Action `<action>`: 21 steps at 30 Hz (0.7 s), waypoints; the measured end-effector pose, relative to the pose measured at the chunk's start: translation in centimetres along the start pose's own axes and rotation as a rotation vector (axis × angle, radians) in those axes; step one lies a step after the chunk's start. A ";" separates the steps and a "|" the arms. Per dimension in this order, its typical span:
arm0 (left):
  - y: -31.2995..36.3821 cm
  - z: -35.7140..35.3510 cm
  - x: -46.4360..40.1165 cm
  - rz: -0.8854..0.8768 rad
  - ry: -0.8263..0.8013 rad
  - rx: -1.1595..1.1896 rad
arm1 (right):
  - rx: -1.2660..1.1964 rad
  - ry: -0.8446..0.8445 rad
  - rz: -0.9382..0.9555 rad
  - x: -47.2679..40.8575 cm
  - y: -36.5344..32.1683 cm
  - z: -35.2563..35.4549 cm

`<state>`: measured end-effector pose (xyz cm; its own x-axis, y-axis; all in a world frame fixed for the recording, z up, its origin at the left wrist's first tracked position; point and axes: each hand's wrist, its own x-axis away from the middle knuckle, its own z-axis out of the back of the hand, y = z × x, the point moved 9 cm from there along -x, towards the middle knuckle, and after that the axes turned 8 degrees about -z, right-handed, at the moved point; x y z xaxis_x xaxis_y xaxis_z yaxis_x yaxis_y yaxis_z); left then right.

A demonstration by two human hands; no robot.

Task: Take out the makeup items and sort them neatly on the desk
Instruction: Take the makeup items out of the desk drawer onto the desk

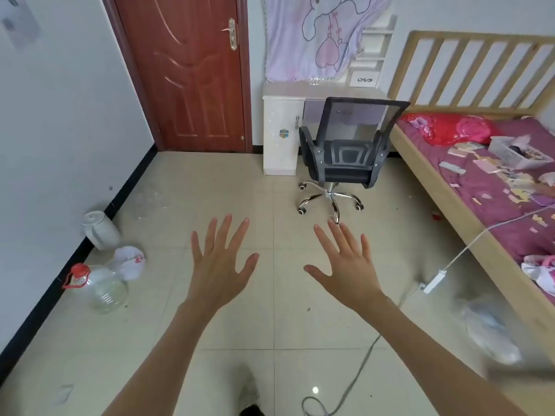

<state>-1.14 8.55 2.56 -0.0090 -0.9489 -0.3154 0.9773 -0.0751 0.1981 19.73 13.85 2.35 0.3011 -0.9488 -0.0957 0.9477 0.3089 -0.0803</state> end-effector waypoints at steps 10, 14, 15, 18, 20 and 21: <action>-11.3 -3.1 -16.4 0.036 -0.015 0.076 | -0.157 -0.008 -0.062 -18.5 -3.6 -3.0; -13.4 -4.3 -23.0 0.005 0.004 0.086 | -0.164 0.015 -0.076 -25.5 -3.8 -3.3; -13.8 -5.0 -24.5 0.001 -0.008 0.085 | -0.164 0.020 -0.081 -27.3 -3.7 -3.4; -15.2 -7.9 -29.4 -0.002 -0.070 0.077 | -0.146 0.009 -0.097 -32.7 -3.2 -4.3; -16.0 -9.8 -32.7 -0.009 -0.092 0.084 | -0.129 -0.002 -0.095 -36.4 -2.8 -5.0; -16.4 -10.7 -34.6 -0.012 -0.100 0.089 | -0.125 -0.002 -0.092 -38.5 -2.5 -5.3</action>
<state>-14.56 45.84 0.31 -0.0460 -0.9733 -0.2251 0.9544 -0.1093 0.2778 5.17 49.98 0.97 0.2142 -0.9735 -0.0799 0.9508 0.2265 -0.2112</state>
